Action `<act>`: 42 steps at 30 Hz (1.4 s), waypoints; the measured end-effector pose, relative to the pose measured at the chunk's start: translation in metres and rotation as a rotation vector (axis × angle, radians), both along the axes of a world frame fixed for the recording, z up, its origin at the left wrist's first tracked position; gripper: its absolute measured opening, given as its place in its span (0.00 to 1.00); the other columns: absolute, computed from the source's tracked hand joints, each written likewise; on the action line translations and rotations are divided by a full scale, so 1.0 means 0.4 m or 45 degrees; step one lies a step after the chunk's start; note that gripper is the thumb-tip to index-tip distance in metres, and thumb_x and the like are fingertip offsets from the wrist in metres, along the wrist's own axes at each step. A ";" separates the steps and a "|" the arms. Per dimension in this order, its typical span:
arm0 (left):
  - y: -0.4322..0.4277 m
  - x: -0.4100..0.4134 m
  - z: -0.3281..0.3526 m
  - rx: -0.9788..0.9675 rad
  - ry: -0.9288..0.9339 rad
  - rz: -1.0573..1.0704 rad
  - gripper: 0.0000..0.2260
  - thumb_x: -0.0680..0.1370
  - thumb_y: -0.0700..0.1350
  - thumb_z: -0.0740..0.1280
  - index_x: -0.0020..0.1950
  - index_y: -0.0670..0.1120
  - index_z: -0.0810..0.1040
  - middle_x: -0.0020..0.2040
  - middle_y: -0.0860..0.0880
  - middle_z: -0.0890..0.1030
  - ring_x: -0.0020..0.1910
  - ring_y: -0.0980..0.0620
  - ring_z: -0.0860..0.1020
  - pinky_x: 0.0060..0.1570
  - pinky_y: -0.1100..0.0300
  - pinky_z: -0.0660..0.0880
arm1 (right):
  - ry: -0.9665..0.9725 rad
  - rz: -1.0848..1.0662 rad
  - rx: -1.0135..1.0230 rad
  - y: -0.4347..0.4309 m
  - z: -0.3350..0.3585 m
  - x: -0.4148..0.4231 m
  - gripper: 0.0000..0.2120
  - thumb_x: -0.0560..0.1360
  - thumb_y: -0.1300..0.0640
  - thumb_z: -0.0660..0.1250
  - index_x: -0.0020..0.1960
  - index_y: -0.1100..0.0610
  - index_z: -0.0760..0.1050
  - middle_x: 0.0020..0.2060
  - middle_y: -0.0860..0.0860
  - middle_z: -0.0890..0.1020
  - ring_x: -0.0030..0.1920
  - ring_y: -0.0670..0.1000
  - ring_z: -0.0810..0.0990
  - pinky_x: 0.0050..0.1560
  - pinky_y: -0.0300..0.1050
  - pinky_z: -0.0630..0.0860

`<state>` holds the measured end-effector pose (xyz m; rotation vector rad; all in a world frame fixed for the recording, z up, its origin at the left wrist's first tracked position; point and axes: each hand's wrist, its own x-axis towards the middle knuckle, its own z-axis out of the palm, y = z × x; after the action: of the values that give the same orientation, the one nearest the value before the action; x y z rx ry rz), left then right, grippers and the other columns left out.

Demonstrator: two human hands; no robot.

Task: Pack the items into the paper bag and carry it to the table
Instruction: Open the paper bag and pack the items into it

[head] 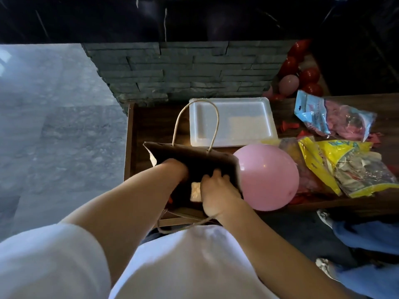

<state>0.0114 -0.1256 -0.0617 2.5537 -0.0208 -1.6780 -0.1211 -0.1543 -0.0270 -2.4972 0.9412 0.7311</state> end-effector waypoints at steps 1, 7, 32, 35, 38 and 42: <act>0.015 -0.011 0.010 -0.053 0.097 -0.270 0.15 0.82 0.51 0.58 0.62 0.42 0.73 0.53 0.42 0.78 0.55 0.45 0.76 0.62 0.55 0.68 | 0.006 0.029 0.024 0.004 0.001 -0.002 0.23 0.75 0.64 0.61 0.70 0.61 0.65 0.66 0.62 0.66 0.64 0.65 0.69 0.61 0.57 0.72; 0.030 -0.017 -0.023 -0.147 0.096 -0.208 0.11 0.82 0.48 0.61 0.48 0.42 0.76 0.34 0.43 0.77 0.44 0.43 0.81 0.36 0.53 0.75 | -0.030 0.093 0.059 0.010 0.003 -0.020 0.24 0.74 0.63 0.63 0.70 0.59 0.64 0.65 0.61 0.68 0.62 0.64 0.71 0.59 0.57 0.74; 0.098 0.029 -0.076 -0.105 -0.311 -0.826 0.20 0.82 0.43 0.59 0.74 0.42 0.65 0.73 0.41 0.69 0.71 0.43 0.68 0.69 0.53 0.63 | 0.161 0.276 0.049 0.022 0.002 0.005 0.26 0.71 0.63 0.65 0.69 0.62 0.67 0.63 0.61 0.72 0.58 0.61 0.77 0.54 0.51 0.76; 0.098 0.045 -0.059 -0.133 -0.210 -0.727 0.19 0.83 0.43 0.57 0.74 0.42 0.65 0.73 0.42 0.68 0.72 0.44 0.67 0.70 0.54 0.61 | 0.118 0.237 0.101 0.006 0.003 -0.001 0.24 0.71 0.63 0.66 0.67 0.60 0.69 0.61 0.59 0.75 0.57 0.59 0.77 0.54 0.50 0.76; 0.101 0.064 -0.051 -0.318 -0.043 -0.273 0.15 0.83 0.43 0.58 0.68 0.41 0.72 0.64 0.40 0.76 0.64 0.41 0.74 0.65 0.50 0.70 | 0.060 0.183 0.172 -0.004 0.009 -0.001 0.25 0.71 0.63 0.67 0.67 0.59 0.69 0.60 0.58 0.75 0.56 0.59 0.78 0.51 0.48 0.76; 0.111 0.074 -0.052 -0.500 0.148 0.418 0.14 0.81 0.43 0.58 0.38 0.41 0.76 0.25 0.44 0.81 0.24 0.48 0.81 0.31 0.58 0.73 | -0.019 0.191 0.256 0.015 0.012 0.020 0.25 0.72 0.64 0.66 0.68 0.59 0.67 0.62 0.59 0.73 0.58 0.60 0.77 0.48 0.46 0.72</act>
<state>0.0411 -0.0814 -0.0825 2.0447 0.0661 -1.5173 -0.1130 -0.1483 -0.0221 -2.4092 0.6453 0.8097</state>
